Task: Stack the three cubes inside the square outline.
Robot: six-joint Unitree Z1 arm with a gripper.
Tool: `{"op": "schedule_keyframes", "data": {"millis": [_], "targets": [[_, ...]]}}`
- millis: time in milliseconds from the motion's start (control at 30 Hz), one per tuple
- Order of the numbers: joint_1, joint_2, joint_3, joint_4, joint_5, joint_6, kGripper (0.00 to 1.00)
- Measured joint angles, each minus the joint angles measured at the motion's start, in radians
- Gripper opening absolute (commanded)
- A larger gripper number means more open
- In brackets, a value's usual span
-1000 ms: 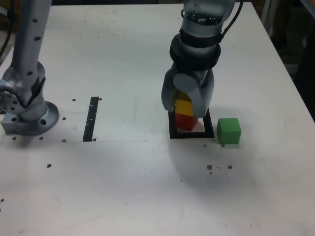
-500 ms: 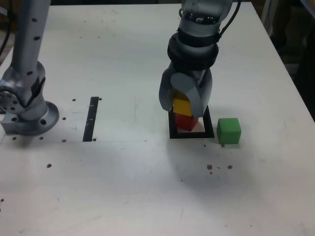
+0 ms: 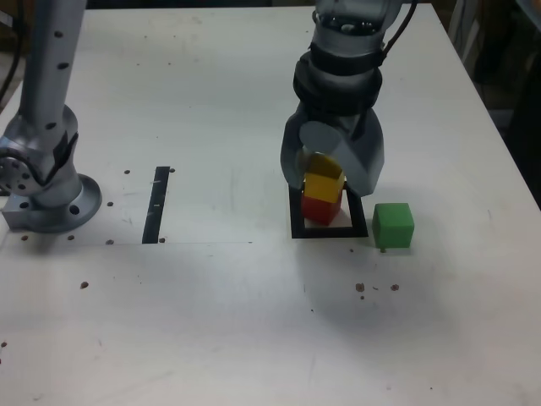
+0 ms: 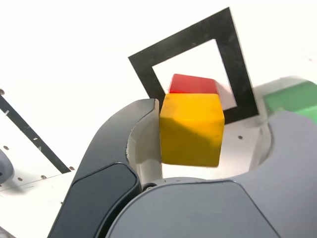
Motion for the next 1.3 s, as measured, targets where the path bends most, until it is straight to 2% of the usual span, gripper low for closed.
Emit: {"op": "schedule_keyframes", "data": {"millis": [167, 433, 633, 967, 1067, 1300], "targets": [[-0.039, -0.005, -0.036, 0.043, -0.006, -0.052, 1.0], [-0.096, -0.035, -0.152, 0.193, 0.068, -0.123, 1.0], [-0.144, -0.008, -0.262, 0.201, 0.08, -0.123, 1.0], [-0.161, 0.174, -0.393, 0.215, 0.089, -0.093, 0.99], [-0.161, 0.215, -0.402, 0.216, 0.099, -0.081, 0.98], [-0.157, 0.24, -0.402, 0.215, 0.119, -0.076, 0.97]]}}
